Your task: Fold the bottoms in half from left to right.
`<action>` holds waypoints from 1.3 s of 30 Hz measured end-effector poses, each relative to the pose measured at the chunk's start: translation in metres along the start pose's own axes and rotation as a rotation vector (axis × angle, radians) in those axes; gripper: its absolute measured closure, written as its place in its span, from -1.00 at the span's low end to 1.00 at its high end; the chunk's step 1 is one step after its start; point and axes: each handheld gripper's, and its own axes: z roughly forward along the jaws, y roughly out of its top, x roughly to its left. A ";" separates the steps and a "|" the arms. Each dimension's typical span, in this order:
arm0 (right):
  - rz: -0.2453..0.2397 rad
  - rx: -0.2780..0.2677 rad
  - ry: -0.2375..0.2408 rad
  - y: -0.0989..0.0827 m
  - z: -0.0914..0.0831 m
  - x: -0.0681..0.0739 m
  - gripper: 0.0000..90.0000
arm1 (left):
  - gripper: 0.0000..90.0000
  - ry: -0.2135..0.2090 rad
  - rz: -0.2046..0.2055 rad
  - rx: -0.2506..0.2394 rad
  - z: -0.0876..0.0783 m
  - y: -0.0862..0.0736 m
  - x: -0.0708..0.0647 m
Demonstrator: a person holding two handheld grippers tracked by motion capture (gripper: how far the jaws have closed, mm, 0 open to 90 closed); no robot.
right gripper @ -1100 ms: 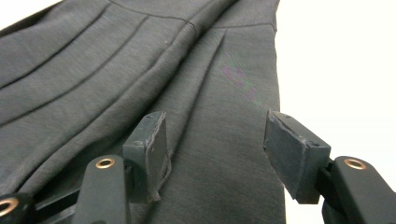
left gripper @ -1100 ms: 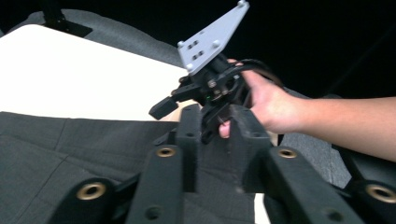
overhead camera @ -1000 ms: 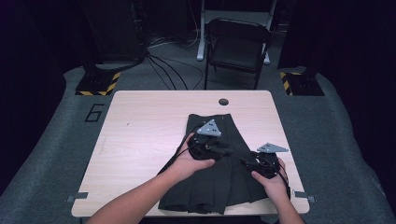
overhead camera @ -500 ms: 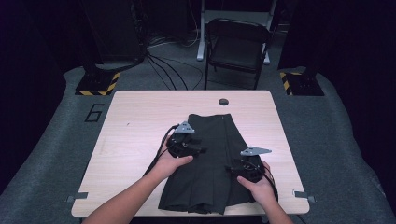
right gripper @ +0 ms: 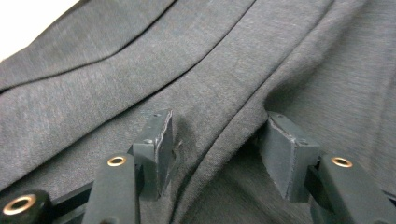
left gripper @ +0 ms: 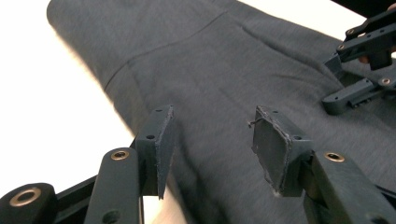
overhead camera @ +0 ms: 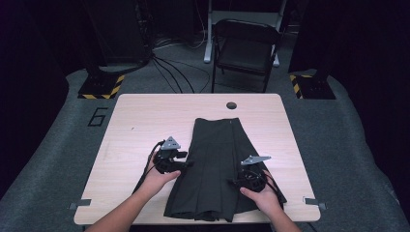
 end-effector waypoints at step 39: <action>-0.193 -0.118 -0.238 0.100 -0.013 0.010 0.80 | 0.06 0.085 -0.048 -0.053 -0.049 -0.048 0.015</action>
